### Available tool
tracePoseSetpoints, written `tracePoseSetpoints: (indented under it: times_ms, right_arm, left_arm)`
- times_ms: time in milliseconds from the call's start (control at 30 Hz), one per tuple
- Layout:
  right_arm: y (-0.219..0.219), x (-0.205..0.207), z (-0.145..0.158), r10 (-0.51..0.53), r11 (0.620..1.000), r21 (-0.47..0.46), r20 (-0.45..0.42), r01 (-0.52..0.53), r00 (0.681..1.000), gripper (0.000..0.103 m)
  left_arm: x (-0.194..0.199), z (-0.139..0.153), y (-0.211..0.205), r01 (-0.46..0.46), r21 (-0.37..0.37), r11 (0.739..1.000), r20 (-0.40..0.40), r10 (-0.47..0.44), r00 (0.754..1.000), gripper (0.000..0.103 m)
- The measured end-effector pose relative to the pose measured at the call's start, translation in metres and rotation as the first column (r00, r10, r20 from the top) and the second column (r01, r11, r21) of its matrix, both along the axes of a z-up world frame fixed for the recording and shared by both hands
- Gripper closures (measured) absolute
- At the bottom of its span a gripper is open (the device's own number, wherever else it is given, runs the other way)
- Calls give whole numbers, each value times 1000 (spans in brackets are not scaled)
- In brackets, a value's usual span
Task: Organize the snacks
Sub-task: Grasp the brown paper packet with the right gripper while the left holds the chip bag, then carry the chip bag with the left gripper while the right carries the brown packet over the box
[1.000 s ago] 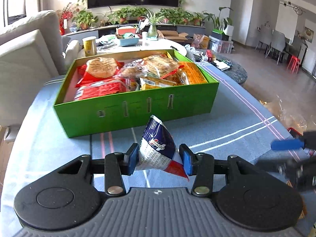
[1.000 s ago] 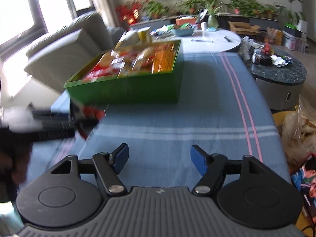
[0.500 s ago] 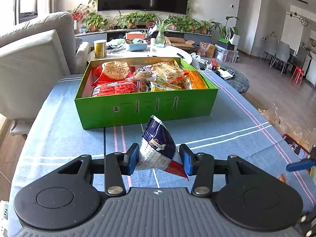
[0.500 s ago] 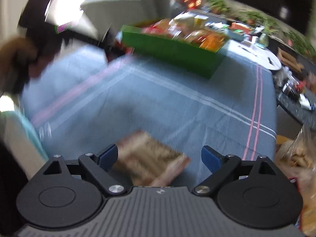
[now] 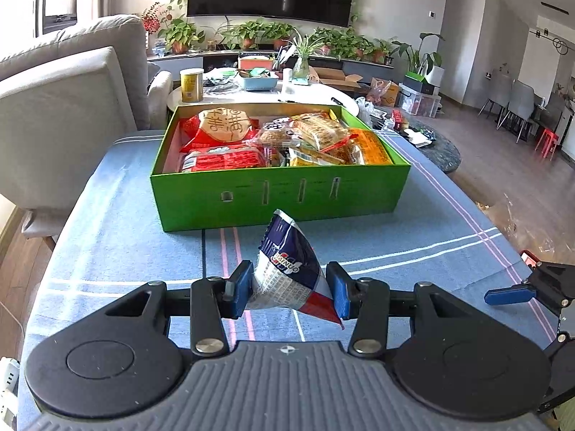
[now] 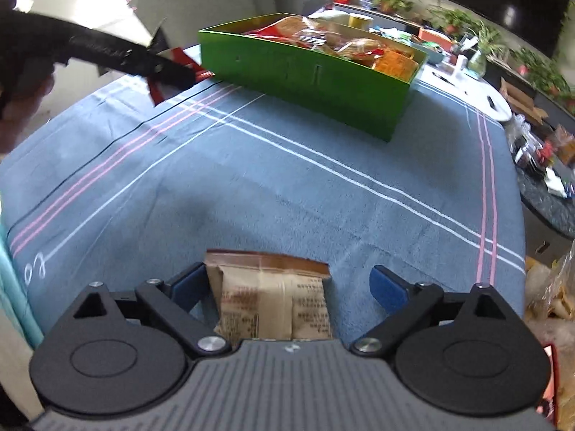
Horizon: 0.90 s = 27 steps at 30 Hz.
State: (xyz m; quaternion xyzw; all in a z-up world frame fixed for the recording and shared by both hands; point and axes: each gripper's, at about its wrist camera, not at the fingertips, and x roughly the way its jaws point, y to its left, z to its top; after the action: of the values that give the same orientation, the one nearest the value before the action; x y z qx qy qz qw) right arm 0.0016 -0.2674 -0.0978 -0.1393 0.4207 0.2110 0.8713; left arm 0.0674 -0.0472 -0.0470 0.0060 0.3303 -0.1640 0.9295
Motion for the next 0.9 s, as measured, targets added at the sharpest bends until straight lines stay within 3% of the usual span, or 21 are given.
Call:
tracePoseSetpoints:
  times_ms: [200, 333, 567, 900]
  right_arm:
    - [-8, -9, 4, -42, 999, 5, -12, 42, 999, 17]
    - [-15, -14, 1, -90, 994, 57, -28, 91, 996, 17]
    - [-3, -16, 7, -165, 984, 77, 14, 163, 986, 17]
    - [5, -6, 29, -223, 962, 184, 93, 203, 970, 17]
  left_arm:
    - [-1, 1, 5, -8, -10, 1000, 2, 8, 1000, 61]
    - [-3, 1, 3, -3, -7, 1000, 0, 3, 1000, 61]
    - [-5, 2, 2, -3, -6, 1000, 4, 3, 1000, 61]
    - [-5, 1, 5, -16, -9, 1000, 5, 16, 1000, 61]
